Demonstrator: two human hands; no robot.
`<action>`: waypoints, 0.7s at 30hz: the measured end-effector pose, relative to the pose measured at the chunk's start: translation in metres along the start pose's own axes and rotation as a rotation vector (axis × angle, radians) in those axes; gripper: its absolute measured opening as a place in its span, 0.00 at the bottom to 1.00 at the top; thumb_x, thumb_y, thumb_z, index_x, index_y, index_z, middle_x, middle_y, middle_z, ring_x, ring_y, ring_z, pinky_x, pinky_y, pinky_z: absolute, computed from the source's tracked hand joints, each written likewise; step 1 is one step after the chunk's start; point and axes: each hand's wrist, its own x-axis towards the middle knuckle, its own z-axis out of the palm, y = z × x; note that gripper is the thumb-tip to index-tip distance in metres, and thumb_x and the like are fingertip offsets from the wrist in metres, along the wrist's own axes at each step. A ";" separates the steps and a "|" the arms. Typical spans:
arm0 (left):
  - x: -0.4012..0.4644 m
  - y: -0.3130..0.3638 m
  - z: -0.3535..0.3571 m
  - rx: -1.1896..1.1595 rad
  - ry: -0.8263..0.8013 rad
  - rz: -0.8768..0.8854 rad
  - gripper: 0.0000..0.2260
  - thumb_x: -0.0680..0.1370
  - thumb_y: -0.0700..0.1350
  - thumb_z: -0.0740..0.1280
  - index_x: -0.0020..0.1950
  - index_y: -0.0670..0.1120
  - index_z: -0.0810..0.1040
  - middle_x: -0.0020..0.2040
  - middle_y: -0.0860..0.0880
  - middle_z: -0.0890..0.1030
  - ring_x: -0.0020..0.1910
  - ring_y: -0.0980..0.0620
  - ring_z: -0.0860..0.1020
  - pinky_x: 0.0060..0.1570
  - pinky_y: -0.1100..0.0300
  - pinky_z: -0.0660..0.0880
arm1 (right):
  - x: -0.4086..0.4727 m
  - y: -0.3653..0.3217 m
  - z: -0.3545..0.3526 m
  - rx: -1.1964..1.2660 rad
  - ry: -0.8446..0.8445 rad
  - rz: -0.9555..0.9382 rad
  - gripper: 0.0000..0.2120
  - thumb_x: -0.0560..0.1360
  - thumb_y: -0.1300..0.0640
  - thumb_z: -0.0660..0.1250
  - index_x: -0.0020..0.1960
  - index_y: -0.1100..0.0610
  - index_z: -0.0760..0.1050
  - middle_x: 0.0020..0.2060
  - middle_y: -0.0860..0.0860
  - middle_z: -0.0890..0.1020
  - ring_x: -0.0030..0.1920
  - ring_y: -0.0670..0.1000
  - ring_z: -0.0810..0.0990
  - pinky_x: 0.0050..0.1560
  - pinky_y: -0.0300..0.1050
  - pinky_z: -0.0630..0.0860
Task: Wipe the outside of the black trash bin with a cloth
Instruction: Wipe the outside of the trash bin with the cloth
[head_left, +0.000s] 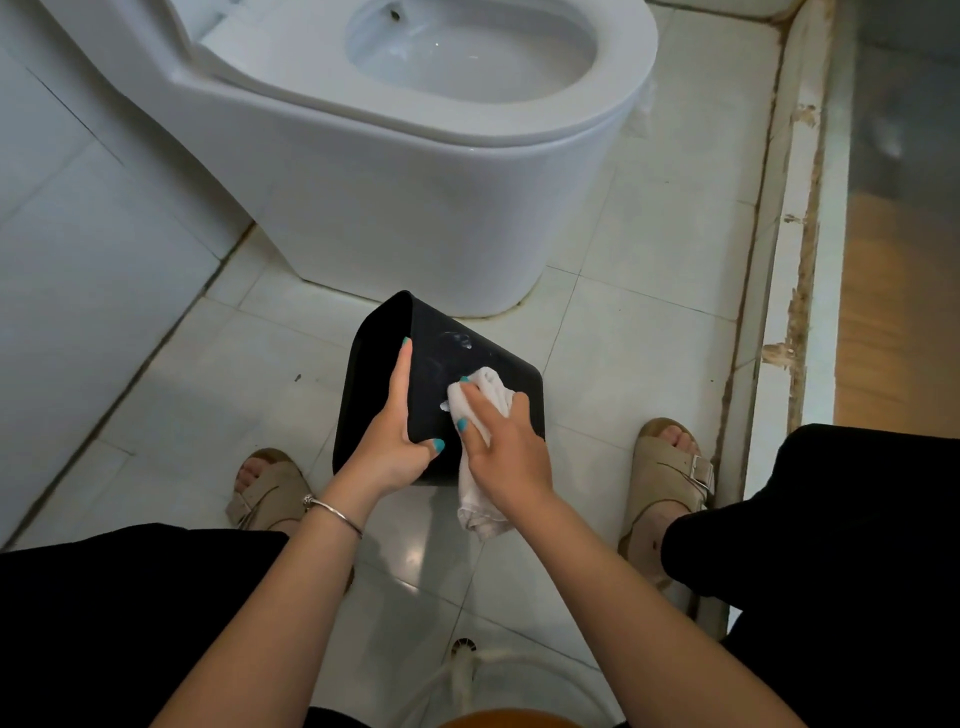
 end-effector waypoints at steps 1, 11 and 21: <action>0.001 0.000 0.000 -0.006 0.006 -0.002 0.51 0.74 0.32 0.69 0.76 0.67 0.37 0.68 0.54 0.69 0.58 0.59 0.75 0.55 0.62 0.77 | 0.001 -0.001 -0.001 0.005 -0.007 -0.018 0.22 0.81 0.46 0.55 0.74 0.37 0.58 0.61 0.51 0.62 0.42 0.52 0.71 0.42 0.44 0.72; 0.000 0.000 0.000 -0.066 0.016 -0.003 0.51 0.74 0.31 0.69 0.75 0.67 0.38 0.71 0.52 0.66 0.64 0.53 0.72 0.48 0.68 0.77 | 0.010 0.012 -0.005 -0.051 -0.007 0.039 0.22 0.82 0.48 0.55 0.74 0.37 0.56 0.65 0.53 0.62 0.45 0.50 0.71 0.46 0.44 0.75; 0.002 -0.003 -0.005 -0.076 0.006 -0.031 0.50 0.75 0.30 0.68 0.77 0.64 0.37 0.71 0.52 0.66 0.62 0.56 0.72 0.43 0.71 0.75 | 0.013 0.016 -0.008 -0.055 -0.048 -0.048 0.22 0.81 0.47 0.55 0.73 0.33 0.56 0.65 0.51 0.62 0.47 0.53 0.74 0.46 0.46 0.77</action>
